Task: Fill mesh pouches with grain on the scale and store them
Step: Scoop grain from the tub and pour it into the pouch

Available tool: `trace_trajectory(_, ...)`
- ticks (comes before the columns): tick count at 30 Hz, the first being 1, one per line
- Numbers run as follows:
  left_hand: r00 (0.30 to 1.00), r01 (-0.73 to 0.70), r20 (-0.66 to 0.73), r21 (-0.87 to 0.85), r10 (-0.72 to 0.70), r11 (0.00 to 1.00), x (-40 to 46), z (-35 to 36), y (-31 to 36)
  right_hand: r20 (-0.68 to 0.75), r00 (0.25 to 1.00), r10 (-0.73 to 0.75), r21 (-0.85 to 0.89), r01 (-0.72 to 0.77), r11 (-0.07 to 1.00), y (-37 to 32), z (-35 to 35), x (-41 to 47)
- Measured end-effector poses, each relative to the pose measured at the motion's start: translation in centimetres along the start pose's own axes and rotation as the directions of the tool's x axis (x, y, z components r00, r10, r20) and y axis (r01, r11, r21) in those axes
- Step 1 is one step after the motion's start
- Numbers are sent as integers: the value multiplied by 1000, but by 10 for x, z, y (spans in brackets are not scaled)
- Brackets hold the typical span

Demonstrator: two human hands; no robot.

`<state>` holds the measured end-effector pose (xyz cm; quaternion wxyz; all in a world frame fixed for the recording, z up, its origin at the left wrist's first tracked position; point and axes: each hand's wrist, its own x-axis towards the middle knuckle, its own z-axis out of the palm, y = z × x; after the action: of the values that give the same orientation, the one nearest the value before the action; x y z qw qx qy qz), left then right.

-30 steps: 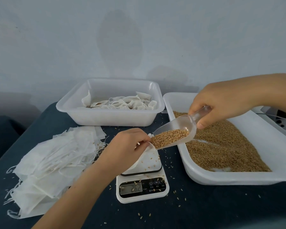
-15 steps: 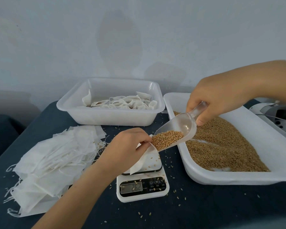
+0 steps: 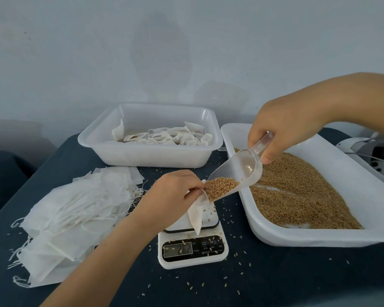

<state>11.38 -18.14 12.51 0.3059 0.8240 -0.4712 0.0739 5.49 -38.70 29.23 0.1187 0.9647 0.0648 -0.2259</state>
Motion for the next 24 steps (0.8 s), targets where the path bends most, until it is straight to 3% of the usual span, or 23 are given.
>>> trace_trajectory(8,998,-22,57,24,21,999,16,-1,-7,21,999,27,-39,-26,999,12,-2,14)
trace_trajectory(24,990,-20,139,84,8,996,52,-15,-20,-131,989,66,-186,-90,978,8,-33,39)
